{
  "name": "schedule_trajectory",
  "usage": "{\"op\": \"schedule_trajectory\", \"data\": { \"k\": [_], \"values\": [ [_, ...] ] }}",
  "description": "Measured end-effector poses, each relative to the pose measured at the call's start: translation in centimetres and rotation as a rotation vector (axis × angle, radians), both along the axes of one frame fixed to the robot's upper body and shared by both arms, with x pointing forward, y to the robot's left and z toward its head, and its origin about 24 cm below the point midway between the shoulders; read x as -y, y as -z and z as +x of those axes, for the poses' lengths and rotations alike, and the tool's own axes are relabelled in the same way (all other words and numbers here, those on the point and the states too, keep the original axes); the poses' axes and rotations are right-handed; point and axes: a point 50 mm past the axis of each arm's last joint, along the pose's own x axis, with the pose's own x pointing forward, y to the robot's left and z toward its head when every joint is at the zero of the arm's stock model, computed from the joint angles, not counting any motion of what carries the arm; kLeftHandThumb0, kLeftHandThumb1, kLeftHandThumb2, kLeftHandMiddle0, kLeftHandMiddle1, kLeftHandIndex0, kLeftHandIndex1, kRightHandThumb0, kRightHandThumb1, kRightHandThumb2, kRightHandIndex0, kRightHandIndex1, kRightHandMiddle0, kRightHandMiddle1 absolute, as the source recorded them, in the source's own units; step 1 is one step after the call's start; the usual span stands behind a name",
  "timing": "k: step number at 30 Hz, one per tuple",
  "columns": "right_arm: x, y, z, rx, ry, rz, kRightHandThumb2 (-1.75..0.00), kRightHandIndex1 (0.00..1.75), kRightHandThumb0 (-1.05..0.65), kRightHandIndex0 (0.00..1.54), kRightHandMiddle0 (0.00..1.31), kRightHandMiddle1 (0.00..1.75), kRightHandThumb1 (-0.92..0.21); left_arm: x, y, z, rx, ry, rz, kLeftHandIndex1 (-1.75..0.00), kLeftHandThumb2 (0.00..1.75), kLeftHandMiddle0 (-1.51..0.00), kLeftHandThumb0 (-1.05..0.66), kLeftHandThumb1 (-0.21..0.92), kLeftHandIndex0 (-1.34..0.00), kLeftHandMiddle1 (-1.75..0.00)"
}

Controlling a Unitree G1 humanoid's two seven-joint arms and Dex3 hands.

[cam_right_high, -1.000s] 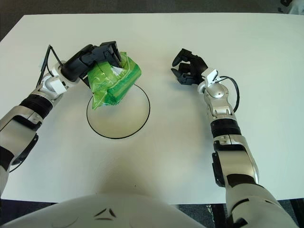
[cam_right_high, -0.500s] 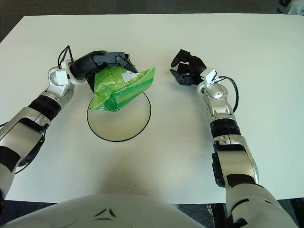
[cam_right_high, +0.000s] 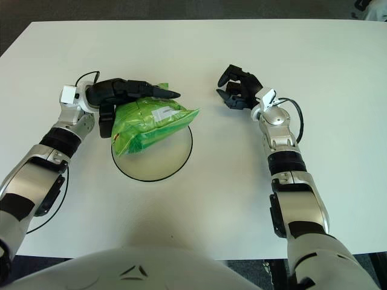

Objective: Put the snack into the plate.

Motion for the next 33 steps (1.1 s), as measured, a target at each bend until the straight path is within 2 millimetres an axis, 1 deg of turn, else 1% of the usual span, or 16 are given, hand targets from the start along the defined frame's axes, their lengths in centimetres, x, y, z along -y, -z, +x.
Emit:
{"op": "schedule_trajectory", "data": {
  "k": [6, 9, 13, 14, 15, 16, 19, 25, 29, 33],
  "values": [
    [0.1, 0.0, 0.0, -0.001, 0.001, -0.002, -0.63, 1.71, -0.38, 0.73, 0.45, 1.58, -0.74, 0.2, 0.3, -0.2, -0.162, 0.074, 0.039, 0.00, 0.29, -0.16, -0.61, 0.92, -0.18, 0.00],
    [0.1, 0.0, 0.0, -0.001, 0.001, -0.002, -0.63, 1.71, -0.38, 0.73, 0.45, 1.58, -0.74, 0.4, 0.4, -0.5, -0.209, 0.100, 0.061, 0.00, 0.28, -0.13, -0.65, 0.92, -0.16, 0.00],
    [0.0, 0.0, 0.0, -0.002, 0.000, -0.002, -0.63, 1.71, -0.38, 0.73, 0.45, 1.58, -0.74, 0.1, 0.7, -1.0, -0.255, 0.104, 0.059, 0.00, 0.28, -0.11, -0.67, 0.92, -0.14, 0.00],
    [0.0, -0.2, 0.0, 0.007, -0.001, -0.002, -0.63, 1.71, -0.38, 0.73, 0.45, 1.58, -0.74, 0.0, 0.9, -1.0, -0.268, 0.090, 0.057, -0.05, 0.48, -0.20, -0.64, 0.92, -0.27, -0.02],
    [-0.1, -0.6, 0.2, 0.019, -0.006, 0.000, -0.63, 1.71, -0.38, 0.73, 0.45, 1.58, -0.74, -0.3, 0.9, -1.2, -0.272, 0.051, 0.057, -0.09, 0.62, -0.26, -0.62, 0.92, -0.35, -0.02],
    [-0.2, -0.8, 0.2, 0.031, -0.010, 0.002, -0.62, 1.71, -0.38, 0.72, 0.45, 1.58, -0.74, -0.7, 1.0, -1.3, -0.275, -0.001, 0.053, -0.11, 0.71, -0.30, -0.61, 0.92, -0.40, -0.03],
    [-0.4, -1.2, 0.3, 0.047, -0.018, 0.003, -0.62, 1.71, -0.38, 0.72, 0.45, 1.58, -0.74, -2.5, 1.6, -1.9, -0.304, -0.186, 0.029, -0.13, 0.81, -0.35, -0.59, 0.92, -0.47, -0.03],
    [-0.4, -1.1, 0.3, 0.048, -0.020, 0.002, -0.62, 1.71, -0.38, 0.73, 0.45, 1.58, -0.74, -6.7, 2.6, -3.5, -0.334, -0.587, -0.004, -0.14, 0.86, -0.37, -0.59, 0.92, -0.50, -0.03],
    [-0.4, -1.0, 0.2, 0.043, -0.021, 0.001, -0.62, 1.70, -0.38, 0.73, 0.45, 1.58, -0.74, -9.5, 3.7, -4.9, -0.369, -0.875, 0.042, -0.13, 0.86, -0.38, -0.59, 0.92, -0.50, -0.02],
    [-0.2, -0.5, 0.2, 0.023, -0.016, 0.000, -0.62, 1.70, -0.38, 0.73, 0.45, 1.58, -0.74, -12.4, 4.3, -6.7, -0.373, -1.160, 0.089, -0.13, 0.87, -0.38, -0.59, 0.92, -0.51, -0.02]
  ]
}}
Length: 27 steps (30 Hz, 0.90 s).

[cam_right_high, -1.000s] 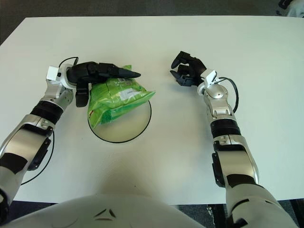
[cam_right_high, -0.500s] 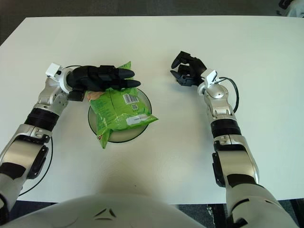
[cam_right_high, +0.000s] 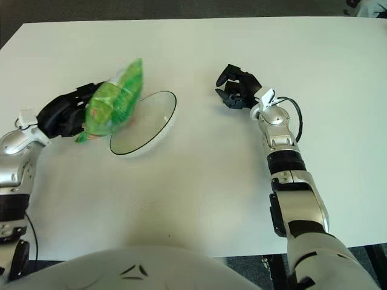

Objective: Put the snack into the plate.

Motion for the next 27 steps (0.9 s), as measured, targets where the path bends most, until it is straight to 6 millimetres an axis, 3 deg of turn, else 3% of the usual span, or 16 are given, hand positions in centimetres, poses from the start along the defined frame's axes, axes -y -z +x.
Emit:
{"op": "schedule_trajectory", "data": {
  "k": [8, 27],
  "values": [
    [0.6, 0.8, -0.1, -0.042, 0.019, -0.011, -0.62, 1.70, -0.38, 0.73, 0.45, 1.58, -0.74, -3.6, 1.7, -3.0, -0.146, -0.356, 0.187, -0.12, 0.87, -0.38, -0.59, 0.92, -0.51, -0.02],
    [0.6, 1.1, -0.2, -0.059, 0.018, -0.016, -0.62, 1.70, -0.38, 0.73, 0.45, 1.58, -0.75, -3.4, 2.0, -3.4, -0.188, -0.398, 0.213, -0.11, 0.87, -0.39, -0.59, 0.92, -0.52, -0.01]
  ]
}}
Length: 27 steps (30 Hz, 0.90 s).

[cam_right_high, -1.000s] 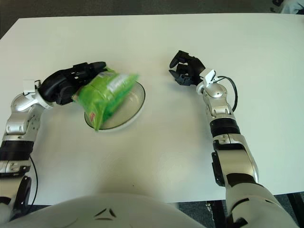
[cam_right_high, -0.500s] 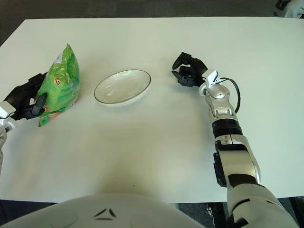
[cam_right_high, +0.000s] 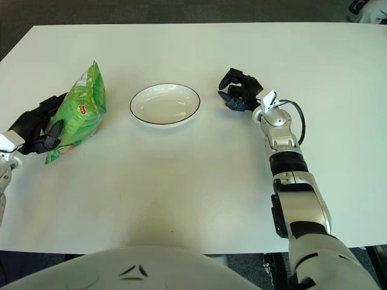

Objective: Put the snack into the plate.

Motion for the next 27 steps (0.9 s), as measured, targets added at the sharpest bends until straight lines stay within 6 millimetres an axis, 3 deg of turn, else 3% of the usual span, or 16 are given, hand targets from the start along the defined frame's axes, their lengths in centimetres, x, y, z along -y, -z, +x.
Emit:
{"op": "schedule_trajectory", "data": {
  "k": [27],
  "values": [
    [-0.16, -0.17, -0.08, 0.010, -0.008, -0.001, -0.62, 1.70, -0.38, 0.73, 0.45, 1.58, -0.75, -0.19, -0.08, -0.08, -0.003, -0.002, 0.008, -0.09, 0.87, -0.39, -0.59, 0.92, -0.53, 0.00]
  ]
}}
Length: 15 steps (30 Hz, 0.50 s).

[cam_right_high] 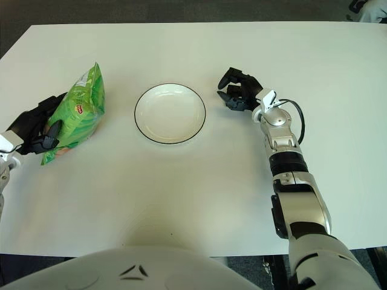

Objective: Put the snack into the plate.

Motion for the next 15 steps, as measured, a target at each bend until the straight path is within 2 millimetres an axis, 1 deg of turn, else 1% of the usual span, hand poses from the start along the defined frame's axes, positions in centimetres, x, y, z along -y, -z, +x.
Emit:
{"op": "schedule_trajectory", "data": {
  "k": [9, 10, 11, 12, 15],
  "values": [
    [0.0, 0.0, 0.0, 0.000, 0.000, 0.000, -0.62, 1.70, -0.38, 0.73, 0.45, 1.58, -0.75, 0.0, 0.0, 0.0, -0.001, 0.000, 0.000, -0.08, 0.87, -0.39, -0.59, 0.92, -0.53, 0.00],
    [-0.1, -0.4, 0.1, 0.013, -0.002, 0.003, -0.61, 1.66, -0.38, 0.74, 0.45, 1.58, -0.75, 0.2, -0.3, 0.3, 0.023, 0.011, 0.001, -0.10, 0.63, -0.52, -0.50, 0.86, -0.58, -0.05],
    [0.1, -0.6, 0.1, 0.022, 0.000, 0.003, -0.60, 1.63, -0.38, 0.74, 0.45, 1.57, -0.76, 0.4, -0.6, 0.7, 0.058, 0.035, 0.005, -0.09, 0.42, -0.62, -0.45, 0.84, -0.63, -0.06],
    [0.2, -0.9, 0.1, 0.036, 0.002, 0.005, -0.59, 1.62, -0.38, 0.75, 0.45, 1.57, -0.76, 0.8, -1.0, 1.2, 0.098, 0.060, 0.001, -0.08, 0.28, -0.68, -0.41, 0.84, -0.66, -0.06],
    [0.4, -1.3, 0.2, 0.052, 0.006, 0.003, -0.59, 1.59, -0.38, 0.75, 0.45, 1.57, -0.76, 2.4, -2.3, 2.8, 0.231, 0.143, -0.012, -0.07, 0.10, -0.76, -0.38, 0.85, -0.70, -0.05]
  ]
}}
